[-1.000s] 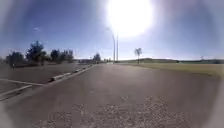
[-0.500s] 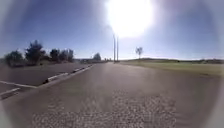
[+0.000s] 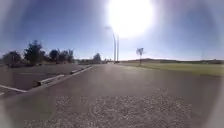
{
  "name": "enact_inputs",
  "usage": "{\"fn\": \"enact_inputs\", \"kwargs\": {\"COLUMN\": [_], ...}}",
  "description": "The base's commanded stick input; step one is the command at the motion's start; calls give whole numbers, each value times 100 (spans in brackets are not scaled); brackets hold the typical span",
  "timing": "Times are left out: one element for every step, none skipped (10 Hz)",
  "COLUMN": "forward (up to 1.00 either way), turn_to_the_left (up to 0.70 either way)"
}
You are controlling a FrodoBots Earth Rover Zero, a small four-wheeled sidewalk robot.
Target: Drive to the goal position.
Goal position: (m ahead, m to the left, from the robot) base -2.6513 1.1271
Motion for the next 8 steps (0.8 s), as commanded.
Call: {"fn": "enact_inputs", "kwargs": {"forward": [100, 100, 100, 100, 100, 100, 100, 100], "turn_to_the_left": [0, 0, 0, 0, 0, 0, 0, 0]}}
